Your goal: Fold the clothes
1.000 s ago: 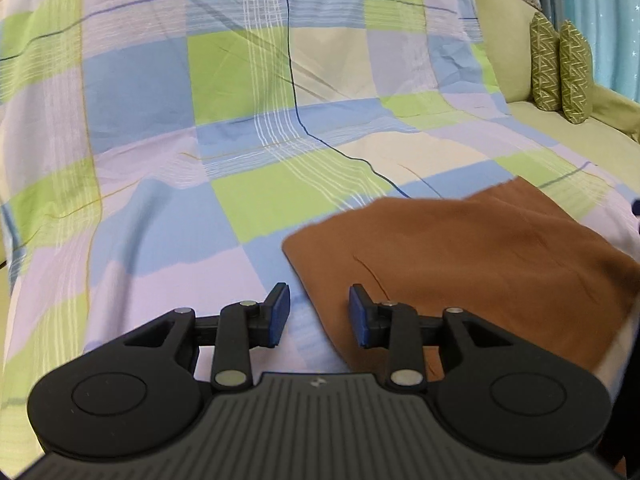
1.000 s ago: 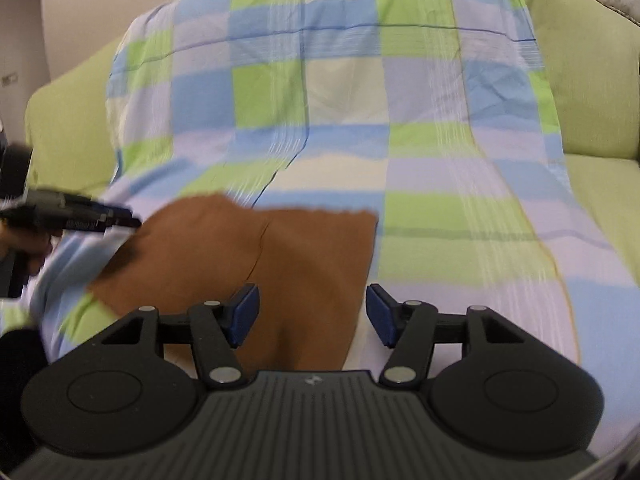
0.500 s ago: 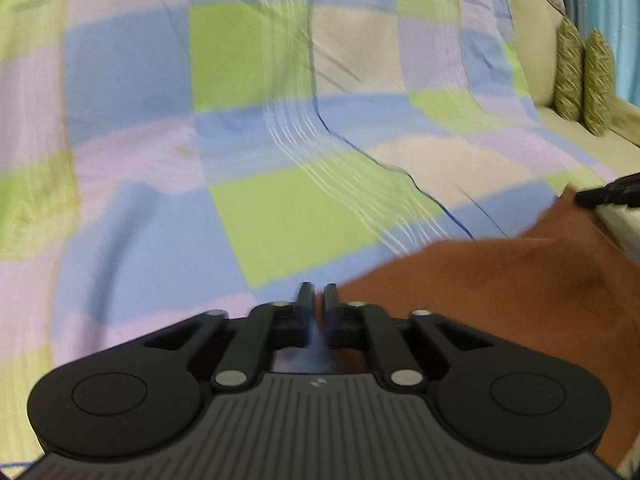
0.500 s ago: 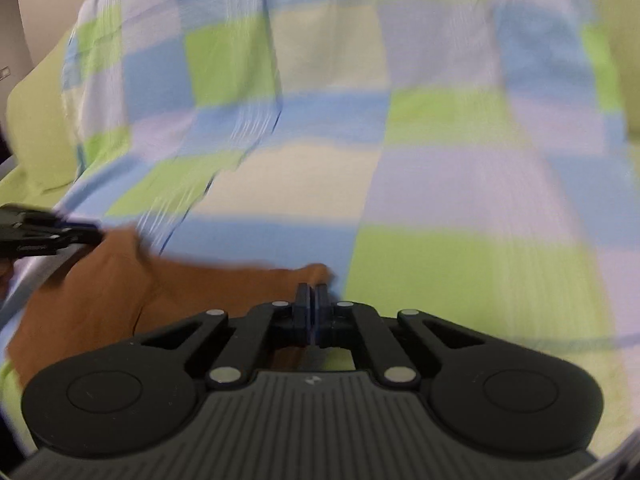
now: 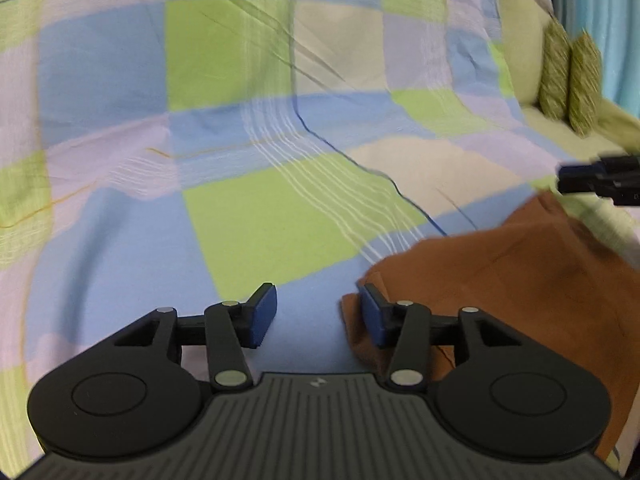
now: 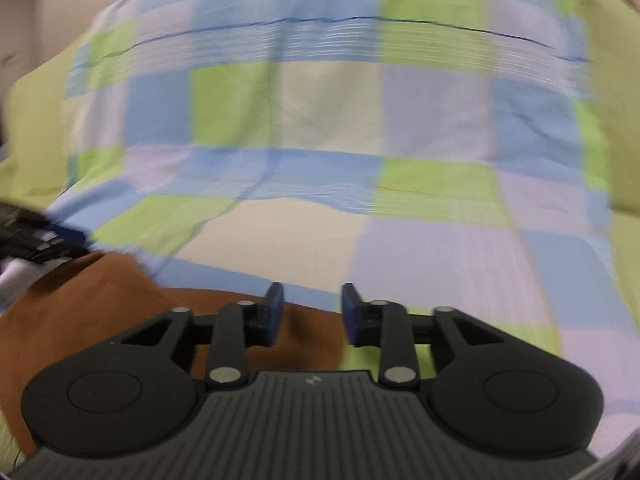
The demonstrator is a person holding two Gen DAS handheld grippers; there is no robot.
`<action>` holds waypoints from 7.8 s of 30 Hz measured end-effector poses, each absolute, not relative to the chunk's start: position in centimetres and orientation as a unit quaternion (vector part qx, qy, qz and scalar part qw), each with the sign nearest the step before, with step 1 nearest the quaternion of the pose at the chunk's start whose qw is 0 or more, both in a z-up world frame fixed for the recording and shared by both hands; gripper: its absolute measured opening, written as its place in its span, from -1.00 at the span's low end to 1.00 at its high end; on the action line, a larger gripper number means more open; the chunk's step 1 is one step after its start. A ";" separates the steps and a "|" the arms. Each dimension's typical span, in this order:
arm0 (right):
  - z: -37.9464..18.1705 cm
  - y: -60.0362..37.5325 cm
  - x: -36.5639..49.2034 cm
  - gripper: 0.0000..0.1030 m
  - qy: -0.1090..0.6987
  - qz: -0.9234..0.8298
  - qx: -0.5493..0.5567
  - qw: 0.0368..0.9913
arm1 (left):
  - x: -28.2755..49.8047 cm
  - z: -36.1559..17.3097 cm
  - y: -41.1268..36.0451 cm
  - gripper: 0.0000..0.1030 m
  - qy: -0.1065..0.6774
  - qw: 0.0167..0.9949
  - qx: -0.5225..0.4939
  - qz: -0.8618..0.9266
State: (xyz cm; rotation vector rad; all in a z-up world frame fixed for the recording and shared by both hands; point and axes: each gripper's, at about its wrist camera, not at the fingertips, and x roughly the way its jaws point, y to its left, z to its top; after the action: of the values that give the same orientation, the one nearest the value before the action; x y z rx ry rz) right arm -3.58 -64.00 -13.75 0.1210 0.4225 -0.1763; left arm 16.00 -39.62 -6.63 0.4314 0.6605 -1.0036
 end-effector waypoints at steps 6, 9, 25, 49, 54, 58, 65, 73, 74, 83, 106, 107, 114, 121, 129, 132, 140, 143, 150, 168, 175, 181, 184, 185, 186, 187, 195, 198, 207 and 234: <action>-14.4 -61.7 0.8 -0.93 0.278 -0.043 -0.047 0.958 | 14.3 -6.2 -39.8 -0.97 0.280 0.785 0.242 -0.496; -14.3 -61.0 0.8 -0.99 0.282 -0.046 -0.061 0.956 | 13.7 -5.4 -38.4 -0.97 0.265 0.802 0.217 -0.490; -14.7 -62.7 -0.3 -0.96 0.245 -0.132 -0.031 0.960 | 15.5 -7.1 -39.0 -0.12 0.299 0.824 0.188 -0.442; -16.2 -57.4 -6.9 -0.17 0.255 -0.099 0.054 0.960 | 9.8 -6.3 -37.6 -0.22 0.283 0.817 0.182 -0.468; -16.3 -57.3 -7.2 -0.16 0.255 -0.105 0.057 0.960 | 10.9 -6.8 -37.3 -1.00 0.286 0.821 0.182 -0.460; -16.2 -57.4 -7.3 -0.16 0.253 -0.110 0.056 0.960 | 12.4 -6.8 -35.4 -1.00 0.298 0.839 0.166 -0.423; -15.8 -57.5 -7.6 -0.06 0.245 -0.115 0.065 0.961 | 13.3 -6.2 -34.3 -0.69 0.334 0.820 0.066 -0.460; -16.4 -58.5 -9.1 0.00 0.251 -0.130 0.095 0.954 | 13.6 -7.5 -36.6 -0.81 0.359 0.800 0.092 -0.472; -16.4 -58.9 -9.2 0.00 0.249 -0.134 0.105 0.953 | 13.6 -7.4 -36.7 -0.97 0.357 0.798 0.093 -0.476; -17.4 -63.4 -6.7 -0.98 0.230 -0.133 0.210 0.941 | 13.2 -7.1 -36.3 -1.00 0.334 0.814 0.082 -0.469; -13.8 -51.2 -11.3 -0.35 0.227 -0.030 0.034 0.973 | 7.8 -6.0 -31.4 -0.52 0.331 0.803 0.092 -0.487; -13.9 -49.2 -11.5 -0.35 0.234 -0.011 0.008 0.972 | 7.3 -6.1 -31.1 -0.52 0.331 0.804 0.095 -0.485; -15.4 -41.6 -9.7 -0.36 0.252 0.019 -0.100 0.962 | 4.2 -6.5 -29.2 -0.50 0.330 0.803 0.113 -0.483; -16.0 -39.2 -7.3 -0.37 0.253 0.001 -0.177 0.951 | 3.0 -7.2 -28.1 -0.30 0.329 0.802 0.107 -0.487; -14.8 -40.5 -7.8 -0.99 0.250 -0.030 -0.171 0.952 | 1.8 -7.6 -28.5 -0.15 0.305 0.792 0.112 -0.518; -14.3 -41.1 -8.7 -1.00 0.247 -0.040 -0.155 0.956 | 1.0 -7.5 -28.7 -0.14 0.293 0.783 0.112 -0.537; -14.1 -41.0 -9.4 -0.99 0.247 -0.032 -0.152 0.956 | -1.3 -8.1 -30.1 -0.09 0.274 0.780 0.149 -0.543; -14.6 -39.3 -9.4 -0.90 0.246 -0.001 -0.197 0.949 | -0.8 -8.4 -29.8 -0.09 0.284 0.785 0.135 -0.533; -16.2 -37.2 -8.3 -0.90 0.258 0.011 -0.296 0.920 | -0.7 -8.3 -29.6 -0.09 0.283 0.789 0.133 -0.529; -16.3 -37.2 -7.7 -0.62 0.236 -0.006 -0.321 0.917 | -1.5 -8.3 -29.8 0.05 0.270 0.794 0.136 -0.528; -16.7 -37.6 -8.3 -0.81 0.224 -0.025 -0.366 0.903 | -2.3 -8.6 -30.5 0.06 0.247 0.802 0.155 -0.521; -15.4 -38.4 -9.3 -1.00 0.207 -0.033 -0.338 0.918 | -3.4 -9.0 -32.6 0.06 0.215 0.817 0.193 -0.499; -14.6 -39.1 -9.7 -1.00 0.195 -0.044 -0.325 0.924 | -3.9 -9.2 -33.8 0.06 0.203 0.825 0.213 -0.482; -14.3 -39.4 -9.9 -1.00 0.191 -0.053 -0.318 0.927 | -4.0 -9.2 -34.0 0.06 0.199 0.826 0.217 -0.480; -13.9 -39.8 -10.2 -1.00 0.187 -0.065 -0.311 0.930 | -4.1 -9.2 -34.2 0.06 0.195 0.827 0.221 -0.478; -13.8 -40.1 -10.3 -1.00 0.186 -0.072 -0.306 0.931 | -4.2 -9.2 -34.4 0.06 0.192 0.830 0.223 -0.475; -14.5 -40.1 -10.0 -1.00 0.199 -0.057 -0.294 0.933 | -4.2 -9.4 -34.9 -0.81 0.169 0.858 0.245 -0.419; -15.7 -40.1 -10.0 -0.81 0.204 -0.065 -0.304 0.928 | -4.5 -9.4 -34.8 -0.83 0.161 0.857 0.252 -0.420; -18.1 -43.1 -10.7 -0.43 0.200 -0.168 -0.368 0.892 | -4.8 -9.5 -34.6 -0.83 0.157 0.856 0.271 -0.411; -19.2 -46.8 -12.4 0.20 0.191 -0.227 -0.344 0.891 | -5.2 -9.6 -34.8 -0.83 0.153 0.856 0.300 -0.392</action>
State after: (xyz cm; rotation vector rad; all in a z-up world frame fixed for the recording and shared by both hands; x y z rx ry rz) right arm -12.41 -46.75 -19.16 -0.7144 0.3955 -0.4720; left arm -5.24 -34.82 -9.61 0.6316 0.3220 -0.8235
